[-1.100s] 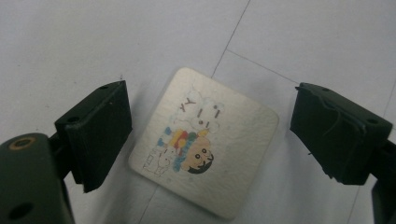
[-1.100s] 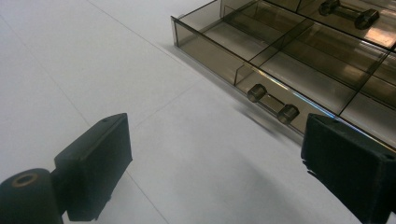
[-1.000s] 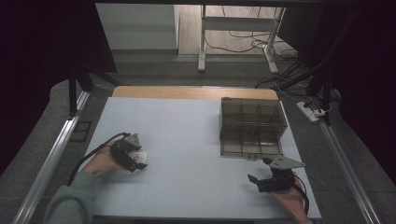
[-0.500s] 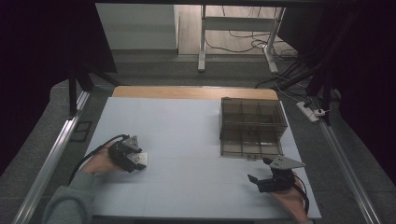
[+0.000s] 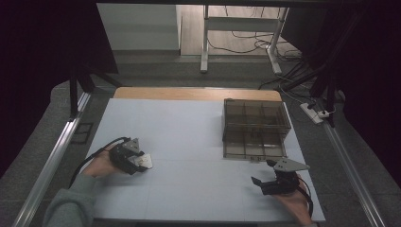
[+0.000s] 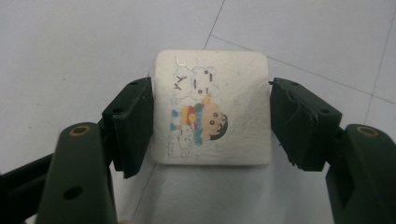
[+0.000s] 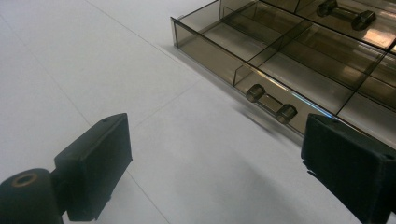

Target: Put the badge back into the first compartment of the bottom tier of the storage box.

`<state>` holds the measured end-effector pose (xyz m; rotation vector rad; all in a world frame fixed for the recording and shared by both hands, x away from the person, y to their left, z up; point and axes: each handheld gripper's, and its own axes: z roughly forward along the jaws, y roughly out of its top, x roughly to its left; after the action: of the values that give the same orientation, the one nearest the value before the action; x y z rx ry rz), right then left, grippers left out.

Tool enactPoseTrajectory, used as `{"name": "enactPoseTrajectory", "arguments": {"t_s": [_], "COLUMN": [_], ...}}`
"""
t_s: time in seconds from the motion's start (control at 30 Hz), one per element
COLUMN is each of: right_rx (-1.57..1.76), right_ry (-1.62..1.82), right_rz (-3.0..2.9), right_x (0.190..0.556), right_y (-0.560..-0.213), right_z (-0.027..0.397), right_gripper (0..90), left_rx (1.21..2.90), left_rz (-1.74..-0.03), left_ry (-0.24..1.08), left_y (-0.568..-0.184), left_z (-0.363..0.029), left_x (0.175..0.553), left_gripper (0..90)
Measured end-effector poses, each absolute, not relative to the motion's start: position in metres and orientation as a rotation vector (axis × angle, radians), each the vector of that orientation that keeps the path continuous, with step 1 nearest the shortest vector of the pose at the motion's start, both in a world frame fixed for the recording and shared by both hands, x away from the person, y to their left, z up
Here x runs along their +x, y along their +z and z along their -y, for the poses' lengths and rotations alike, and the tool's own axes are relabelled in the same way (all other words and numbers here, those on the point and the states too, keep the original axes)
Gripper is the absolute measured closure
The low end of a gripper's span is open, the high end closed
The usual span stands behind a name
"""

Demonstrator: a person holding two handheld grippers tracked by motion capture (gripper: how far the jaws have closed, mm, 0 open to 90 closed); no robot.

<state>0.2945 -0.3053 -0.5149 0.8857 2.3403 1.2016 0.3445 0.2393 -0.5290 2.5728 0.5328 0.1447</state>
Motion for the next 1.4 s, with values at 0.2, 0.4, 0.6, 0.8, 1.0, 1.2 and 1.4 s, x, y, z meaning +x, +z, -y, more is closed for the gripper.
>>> {"name": "enactPoseTrajectory", "arguments": {"t_s": [0.2,0.4,0.6,0.8,1.0,1.2,1.4], "right_rx": [0.886,0.887,0.888,0.888,0.89,0.89,0.89], "right_ry": [1.2,1.187,1.195,1.202,1.202,1.202,1.202], "right_rz": [-2.34,-2.341,-2.341,-2.338,-2.338,-2.338,-2.337], "right_x": [0.295,0.295,0.295,0.295,0.295,0.295,0.295], "right_y": [-0.515,-0.515,-0.515,-0.515,-0.515,-0.515,-0.515], "right_z": [0.305,0.305,0.305,0.305,0.305,0.305,0.305], "right_gripper": [8.0,8.1,8.1,8.1,8.0,8.1,8.1], "left_rx": [2.502,2.457,2.415,2.362,2.321,2.308,2.277], "left_rz": [-0.547,-0.569,-0.566,-0.587,-0.616,-0.622,-0.643], "left_ry": [0.153,0.192,0.206,0.225,0.24,0.259,0.27], "left_y": [-0.523,-0.516,-0.508,-0.498,-0.492,-0.49,-0.486], "left_z": [-0.241,-0.237,-0.229,-0.223,-0.218,-0.213,-0.209], "left_x": [0.345,0.342,0.339,0.336,0.334,0.333,0.332], "left_gripper": [33.0,33.0,33.0,33.0,33.0,33.0,33.0]}}
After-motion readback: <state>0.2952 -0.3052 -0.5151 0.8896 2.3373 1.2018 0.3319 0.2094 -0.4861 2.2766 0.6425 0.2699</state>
